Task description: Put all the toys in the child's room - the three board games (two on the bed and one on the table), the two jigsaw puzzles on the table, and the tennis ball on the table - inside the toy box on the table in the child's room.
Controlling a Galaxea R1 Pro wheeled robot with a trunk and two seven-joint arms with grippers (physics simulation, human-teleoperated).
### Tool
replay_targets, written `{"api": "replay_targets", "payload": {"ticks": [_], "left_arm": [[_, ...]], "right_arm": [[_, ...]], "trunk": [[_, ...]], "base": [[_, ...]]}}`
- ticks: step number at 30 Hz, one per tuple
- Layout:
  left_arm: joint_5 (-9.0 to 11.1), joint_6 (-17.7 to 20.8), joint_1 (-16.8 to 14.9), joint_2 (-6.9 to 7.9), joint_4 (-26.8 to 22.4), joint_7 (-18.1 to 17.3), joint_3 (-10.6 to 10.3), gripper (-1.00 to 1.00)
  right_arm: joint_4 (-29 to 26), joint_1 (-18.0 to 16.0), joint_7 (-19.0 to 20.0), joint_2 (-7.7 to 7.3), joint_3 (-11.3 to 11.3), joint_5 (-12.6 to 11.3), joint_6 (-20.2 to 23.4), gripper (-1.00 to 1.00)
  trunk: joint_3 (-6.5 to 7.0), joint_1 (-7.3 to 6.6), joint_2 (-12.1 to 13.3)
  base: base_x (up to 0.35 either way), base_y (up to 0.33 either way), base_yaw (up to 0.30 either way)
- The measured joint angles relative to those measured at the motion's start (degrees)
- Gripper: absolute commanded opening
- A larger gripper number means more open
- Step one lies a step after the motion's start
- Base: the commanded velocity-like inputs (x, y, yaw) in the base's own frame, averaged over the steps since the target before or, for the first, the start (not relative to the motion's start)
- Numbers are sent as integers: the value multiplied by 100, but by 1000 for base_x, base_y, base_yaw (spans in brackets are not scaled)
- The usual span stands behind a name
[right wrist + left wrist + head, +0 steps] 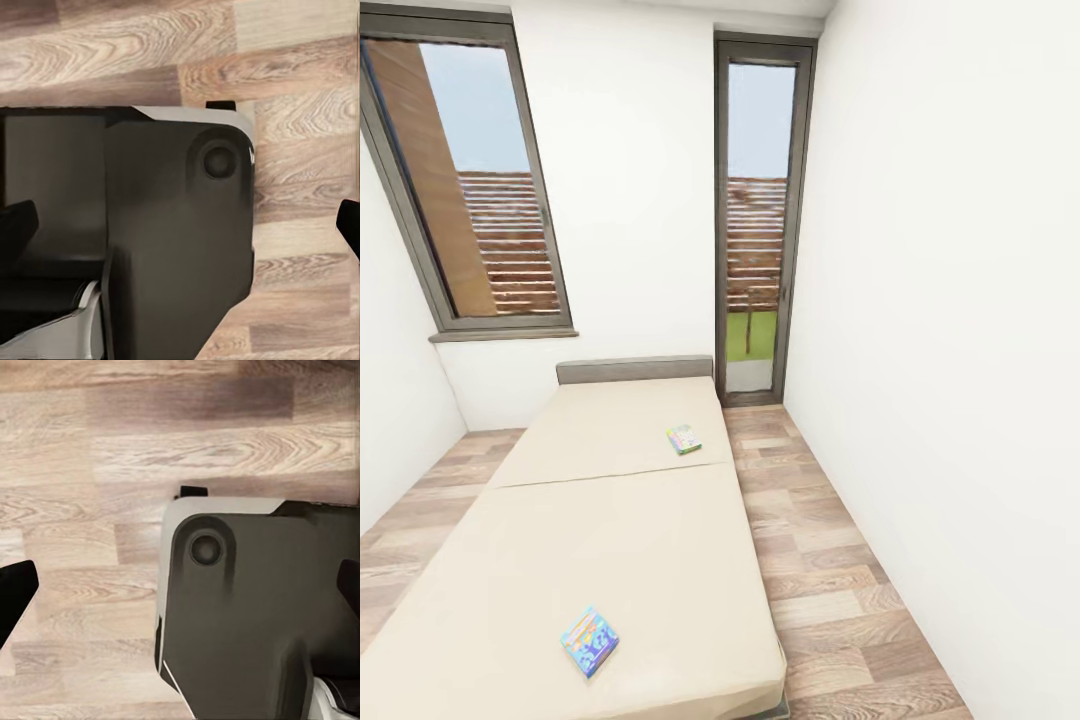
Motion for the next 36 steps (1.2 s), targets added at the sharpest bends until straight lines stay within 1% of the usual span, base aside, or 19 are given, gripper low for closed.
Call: {"api": "replay_targets", "payload": {"ticks": [4,6,8,12,13,18,22,23,26,29,30,31,36], "left_arm": [[6,596,4,63,-780,-195,23,100],[7,911,13,91,-1227,-372,84,100],[9,1240,26,125,-1702,-599,190,100],[2,1953,52,179,-2664,-1192,535,100],[0,1959,54,179,-2674,-1197,538,100],[-27,2833,85,228,-3828,-2050,1064,100],[-51,3426,113,358,-4684,-2713,1447,100],[-54,3431,114,359,-4693,-2718,1450,100],[-59,3811,133,493,-5209,-3150,1683,100],[-51,4151,143,626,-5588,-3532,1883,100],[-44,4311,140,714,-5768,-3762,1986,100],[-47,4317,141,718,-5776,-3769,1989,100],[-36,4544,118,987,-6025,-4291,2147,100]], "right_arm": [[-674,-14,0,-6,-6,-9,492,100],[-1068,-15,0,-4,-8,-11,767,100],[-1476,-16,0,1,-12,-13,1040,100],[-2246,-11,0,5,-16,-15,1553,100],[-2253,-10,0,5,-16,-15,1557,100],[-3074,-8,0,7,-18,-15,2103,100],[-3672,-4,0,3,-23,-18,2448,100],[-3677,-4,0,3,-23,-19,2450,100],[-4089,-2,0,4,-25,-30,2635,100],[-4487,-2,0,21,-24,-55,2776,100],[-4735,-1,0,37,-19,-70,2858,100],[-4746,0,0,37,-20,-70,2861,100],[-5284,-3,0,73,-9,-90,3079,100]], "trunk": [[0,0,0],[0,0,0],[0,0,0],[0,-1,0],[-1,-1,1],[0,-1,0],[0,-1,0],[-1,-1,1],[0,-1,0],[0,-1,0],[0,-1,0],[-1,-1,1],[0,-1,0]], "base": [[0,0,0],[0,0,0],[0,0,0],[0,0,0],[0,0,0],[0,0,0],[0,0,0],[0,0,0],[0,0,0],[0,0,0],[0,0,0],[0,0,0],[0,0,0]]}}
